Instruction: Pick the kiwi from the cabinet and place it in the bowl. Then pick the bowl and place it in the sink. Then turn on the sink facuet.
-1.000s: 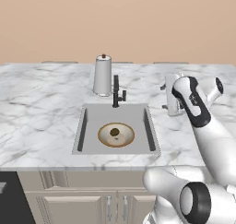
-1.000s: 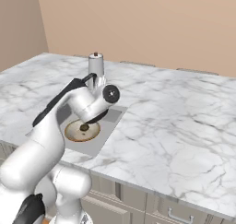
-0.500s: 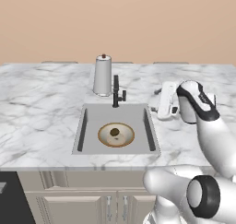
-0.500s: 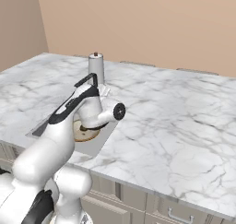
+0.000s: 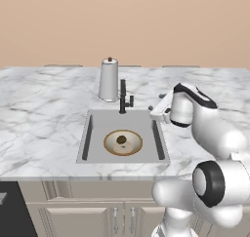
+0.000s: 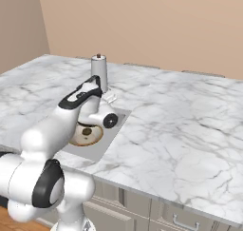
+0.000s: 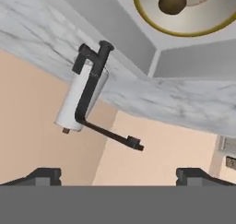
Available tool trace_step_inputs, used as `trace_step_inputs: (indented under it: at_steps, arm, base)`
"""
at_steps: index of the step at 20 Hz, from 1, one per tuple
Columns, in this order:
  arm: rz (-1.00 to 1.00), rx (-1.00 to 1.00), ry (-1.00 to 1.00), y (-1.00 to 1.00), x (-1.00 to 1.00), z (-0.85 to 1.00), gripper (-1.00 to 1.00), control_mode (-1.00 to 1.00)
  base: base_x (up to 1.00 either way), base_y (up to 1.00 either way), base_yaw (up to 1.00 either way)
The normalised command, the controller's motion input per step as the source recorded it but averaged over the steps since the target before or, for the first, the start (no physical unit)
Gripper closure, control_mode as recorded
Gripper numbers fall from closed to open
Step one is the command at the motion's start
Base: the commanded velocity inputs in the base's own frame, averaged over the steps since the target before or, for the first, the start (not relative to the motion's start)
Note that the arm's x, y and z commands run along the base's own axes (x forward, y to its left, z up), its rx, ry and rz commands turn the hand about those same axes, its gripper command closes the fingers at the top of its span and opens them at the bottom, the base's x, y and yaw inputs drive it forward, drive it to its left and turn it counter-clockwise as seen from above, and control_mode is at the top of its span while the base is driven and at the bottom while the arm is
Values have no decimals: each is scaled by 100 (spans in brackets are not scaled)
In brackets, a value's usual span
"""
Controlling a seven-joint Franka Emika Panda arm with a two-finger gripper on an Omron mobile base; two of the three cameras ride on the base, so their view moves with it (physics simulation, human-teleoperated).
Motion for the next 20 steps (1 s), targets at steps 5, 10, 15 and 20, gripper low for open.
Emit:
trace_step_inputs:
  at_steps: [5,10,15,20]
  arm:
    - [-2,31,21,-13,50,-3,-100,-100]
    - [0,28,8,-10,31,-15,-100,-100]
    - [0,13,-1,0,16,-41,-100,-100]
    - [0,1,-1,4,26,-33,-100,-100]
  base:
    - [0,0,0]
    - [0,0,0]
    - [0,0,0]
    - [0,0,0]
